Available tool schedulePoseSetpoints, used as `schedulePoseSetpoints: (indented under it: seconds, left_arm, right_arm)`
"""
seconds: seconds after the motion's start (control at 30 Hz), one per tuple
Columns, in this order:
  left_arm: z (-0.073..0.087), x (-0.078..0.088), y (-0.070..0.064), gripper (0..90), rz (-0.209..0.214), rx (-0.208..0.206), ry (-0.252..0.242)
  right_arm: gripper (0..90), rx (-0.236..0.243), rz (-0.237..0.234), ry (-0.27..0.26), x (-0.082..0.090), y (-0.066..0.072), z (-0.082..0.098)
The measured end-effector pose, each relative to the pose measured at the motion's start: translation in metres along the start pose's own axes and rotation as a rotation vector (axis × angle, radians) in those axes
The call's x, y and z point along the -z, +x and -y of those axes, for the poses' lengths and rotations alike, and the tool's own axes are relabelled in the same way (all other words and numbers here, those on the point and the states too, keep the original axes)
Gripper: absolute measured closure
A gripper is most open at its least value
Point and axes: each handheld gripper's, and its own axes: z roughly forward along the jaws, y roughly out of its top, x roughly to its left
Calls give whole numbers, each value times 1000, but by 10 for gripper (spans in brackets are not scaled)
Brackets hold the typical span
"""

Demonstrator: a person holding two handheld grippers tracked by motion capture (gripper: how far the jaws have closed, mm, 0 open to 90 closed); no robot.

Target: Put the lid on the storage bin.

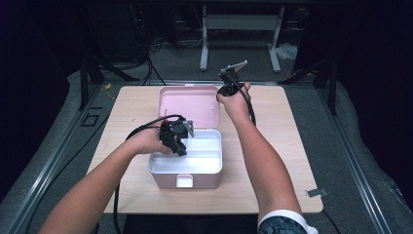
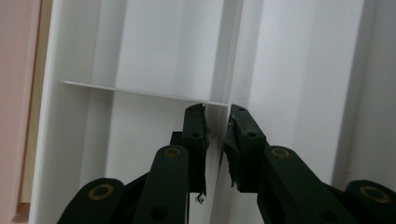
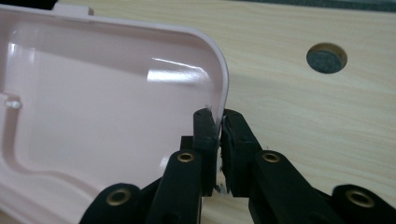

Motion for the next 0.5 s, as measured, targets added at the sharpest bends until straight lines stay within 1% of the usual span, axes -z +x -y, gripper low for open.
schedulePoseSetpoints:
  seconds: [0.03,0.07,0.1,0.13,0.17,0.3,0.37,0.4,0.43,0.5]
  left_arm:
    - [0,0,0,782,-3,3,0]
    - [0,0,-1,783,-4,3,3]
    - [0,0,-1,783,-6,0,2]
    - [-1,0,-1,784,-8,-1,6]
    - [-1,0,-1,785,-5,-2,5]
    - [-1,0,-1,787,-9,1,2]
    - [0,0,-2,787,-8,5,2]
    - [0,0,-2,788,-8,5,1]
    - [0,0,-2,788,-8,4,1]
    - [-1,0,-3,793,-15,3,6]
  right_arm:
    - [850,15,-17,-8,7,1,1]
    - [851,25,24,-49,11,5,3]
    - [852,41,22,-65,17,7,5]
    - [852,67,15,-73,25,10,7]
    - [853,82,22,-85,29,12,8]
    - [856,142,7,-144,52,19,20]
    - [857,172,-8,-181,63,21,29]
    - [858,190,-7,-194,68,23,34]
    - [858,202,-25,-208,74,24,39]
    - [862,228,-28,-234,84,27,50]
